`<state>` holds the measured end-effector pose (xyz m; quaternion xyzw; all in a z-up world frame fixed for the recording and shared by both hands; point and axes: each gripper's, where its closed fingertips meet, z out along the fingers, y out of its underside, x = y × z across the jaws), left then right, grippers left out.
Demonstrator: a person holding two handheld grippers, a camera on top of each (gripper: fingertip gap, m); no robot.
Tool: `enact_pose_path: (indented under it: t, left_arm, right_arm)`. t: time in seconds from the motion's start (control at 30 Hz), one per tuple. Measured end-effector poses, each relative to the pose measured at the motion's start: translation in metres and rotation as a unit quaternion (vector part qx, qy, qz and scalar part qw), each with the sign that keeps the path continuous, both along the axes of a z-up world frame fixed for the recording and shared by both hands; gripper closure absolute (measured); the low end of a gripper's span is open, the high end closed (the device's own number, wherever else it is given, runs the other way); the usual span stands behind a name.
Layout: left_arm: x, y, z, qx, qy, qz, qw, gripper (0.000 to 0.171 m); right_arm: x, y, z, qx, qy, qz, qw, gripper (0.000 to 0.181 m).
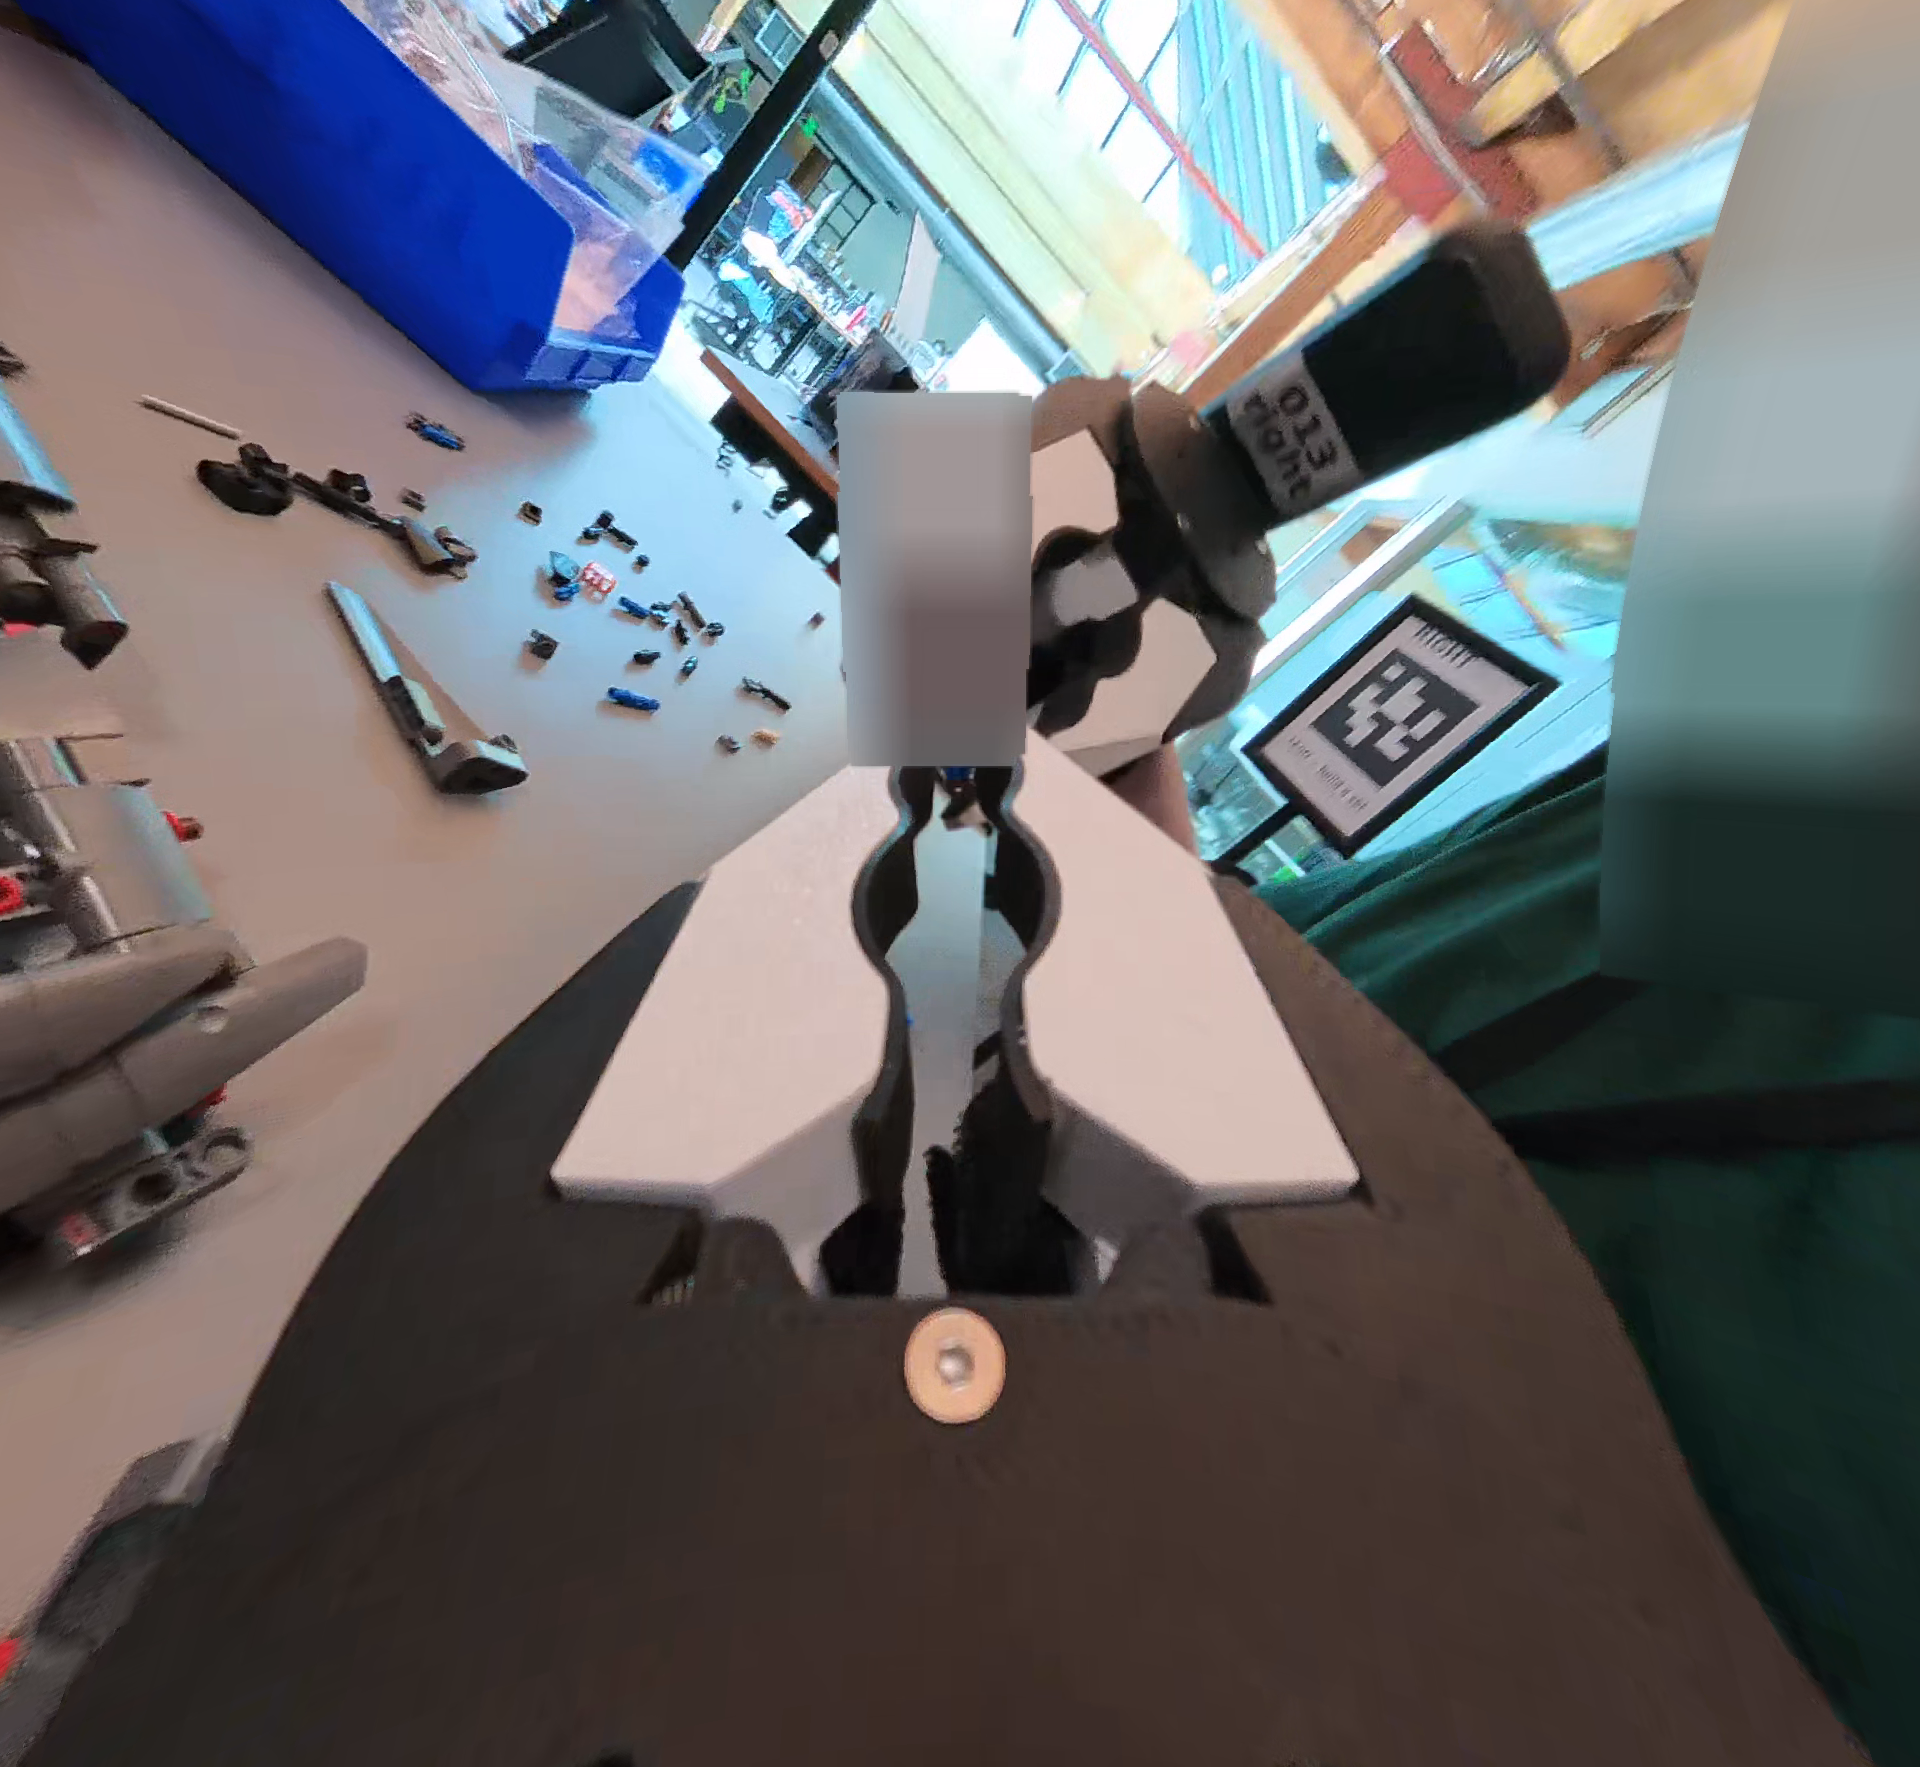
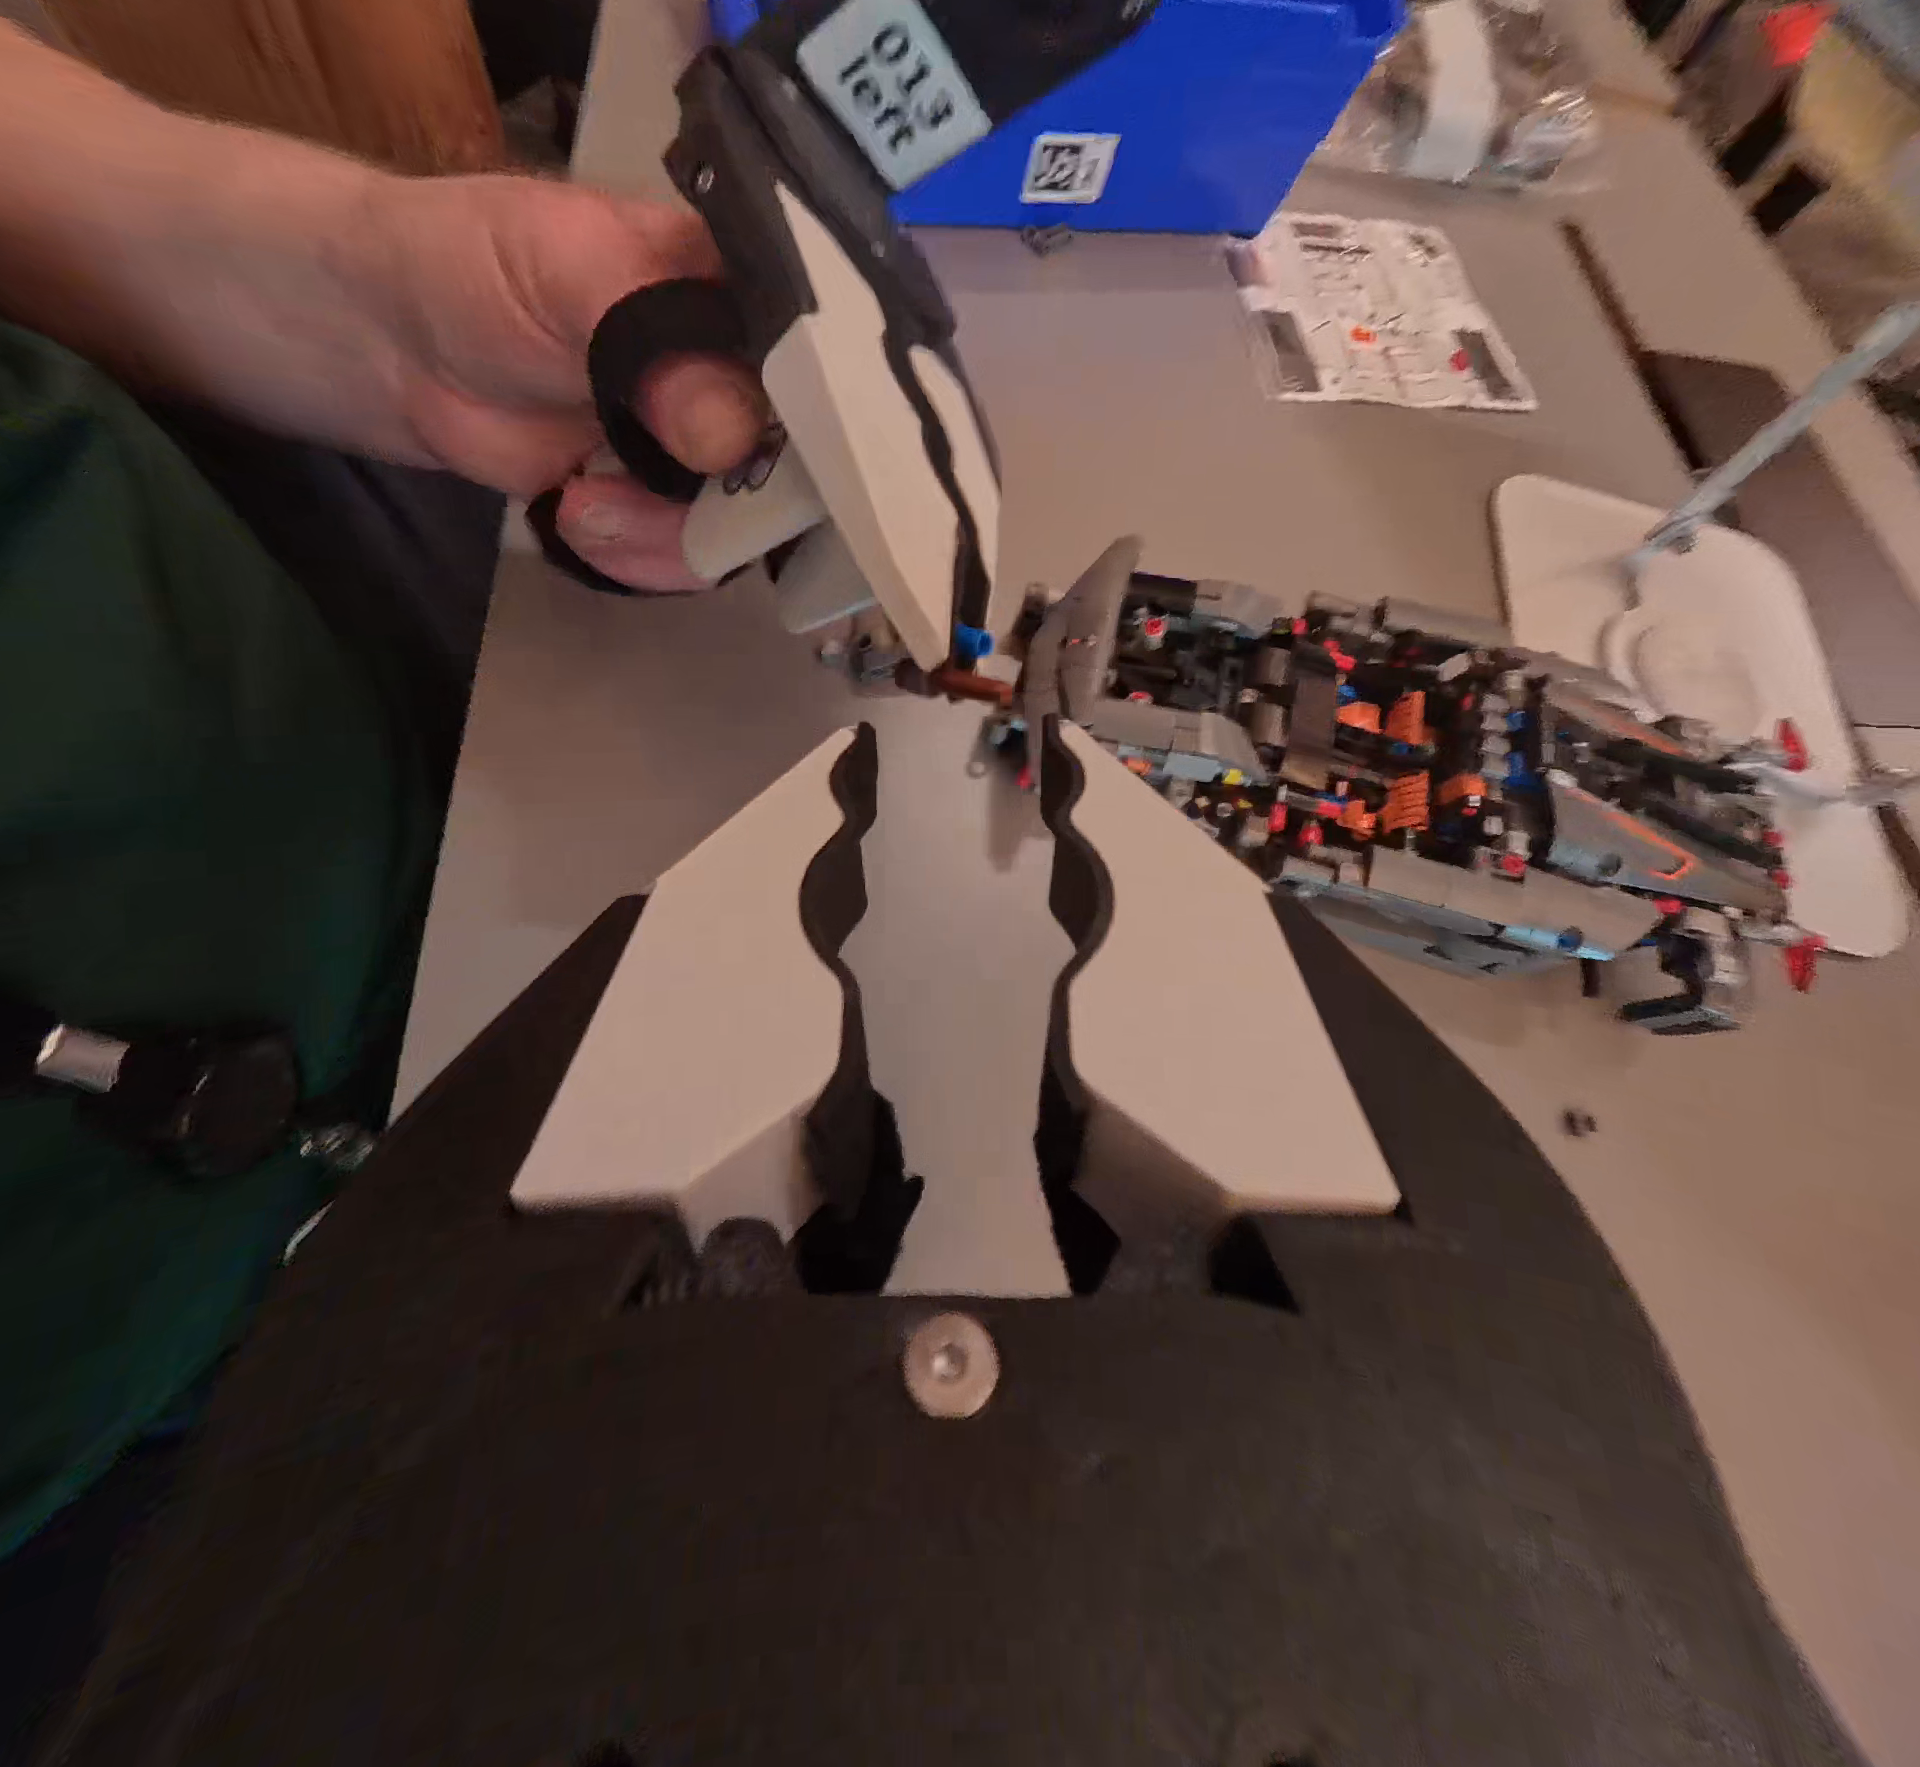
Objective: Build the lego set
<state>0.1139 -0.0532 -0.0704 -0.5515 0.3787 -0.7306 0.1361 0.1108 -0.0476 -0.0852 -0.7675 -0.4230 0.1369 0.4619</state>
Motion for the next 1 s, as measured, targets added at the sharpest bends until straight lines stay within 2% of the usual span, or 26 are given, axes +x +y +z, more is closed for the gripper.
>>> enact_pose_path:
  t: [0.2,0.27,0.33,0.4,0.5,0.6,1.0]
  left_arm:
    - [0.007,0.006,0.008,-0.066,-0.030,0.024,0.997,0.166]
    - [0.007,0.009,0.011,-0.081,-0.041,0.033,0.995,0.166]
    - [0.008,0.010,0.012,-0.090,-0.046,0.040,0.994,0.166]
    - [0.010,0.008,0.012,-0.097,-0.047,0.038,0.993,0.166]
    - [0.011,0.010,0.014,-0.105,-0.052,0.045,0.992,0.166]
    - [0.012,0.009,0.016,-0.097,-0.052,0.052,0.993,0.166]
    - [0.012,0.014,0.012,-0.073,-0.044,0.090,0.992,0.165]
  right_arm:
    - [0.007,0.007,0.008,0.087,-0.018,-0.084,0.992,0.152]
    - [0.013,0.005,0.011,0.111,-0.026,-0.108,0.988,0.166]
    - [0.005,0.000,0.015,0.123,-0.014,-0.100,0.987,0.170]
    - [0.004,0.002,0.013,0.128,-0.022,-0.111,0.985,0.164]
    - [0.004,0.005,0.016,0.146,-0.024,-0.122,0.982,0.166]
    - [0.006,0.007,0.020,0.153,-0.023,-0.134,0.979,0.174]
    - [0.007,0.013,0.017,0.144,-0.036,-0.161,0.976,0.178]
